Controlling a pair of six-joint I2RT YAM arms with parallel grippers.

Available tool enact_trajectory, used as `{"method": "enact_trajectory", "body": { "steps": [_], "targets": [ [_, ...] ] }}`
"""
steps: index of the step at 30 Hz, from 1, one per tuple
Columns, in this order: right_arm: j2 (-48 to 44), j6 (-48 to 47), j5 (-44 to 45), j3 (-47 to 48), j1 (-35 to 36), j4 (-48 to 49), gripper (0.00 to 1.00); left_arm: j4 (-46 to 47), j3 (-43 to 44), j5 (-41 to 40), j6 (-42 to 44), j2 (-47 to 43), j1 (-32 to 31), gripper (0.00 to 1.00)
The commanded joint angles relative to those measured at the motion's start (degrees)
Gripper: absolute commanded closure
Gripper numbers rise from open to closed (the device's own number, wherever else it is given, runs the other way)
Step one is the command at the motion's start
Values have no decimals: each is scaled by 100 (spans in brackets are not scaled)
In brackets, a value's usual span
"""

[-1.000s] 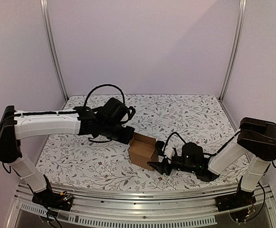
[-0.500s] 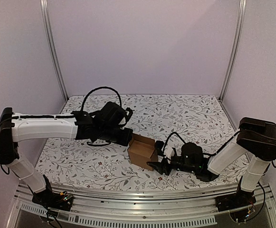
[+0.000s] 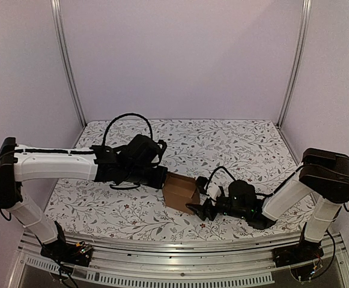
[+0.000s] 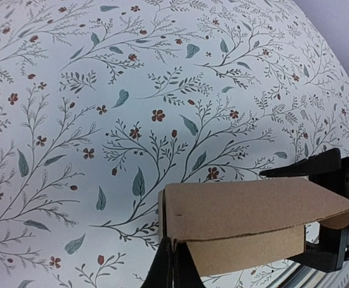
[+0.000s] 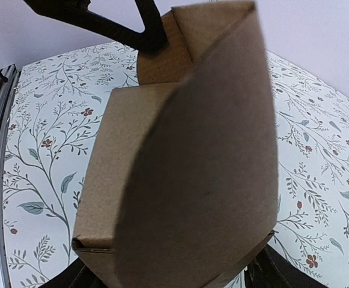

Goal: Fold the paper box

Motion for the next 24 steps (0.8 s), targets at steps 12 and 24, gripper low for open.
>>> {"method": "enact_trajectory", "body": {
  "steps": [12,24],
  "targets": [
    [-851,144,313,-209,-21,-452,10,-645,-39,-131,-304,117,-175,100],
    [-3061,533,-18,48,-75,-3163,10,-879,331,-513,-733,317,-343,100]
  ]
}}
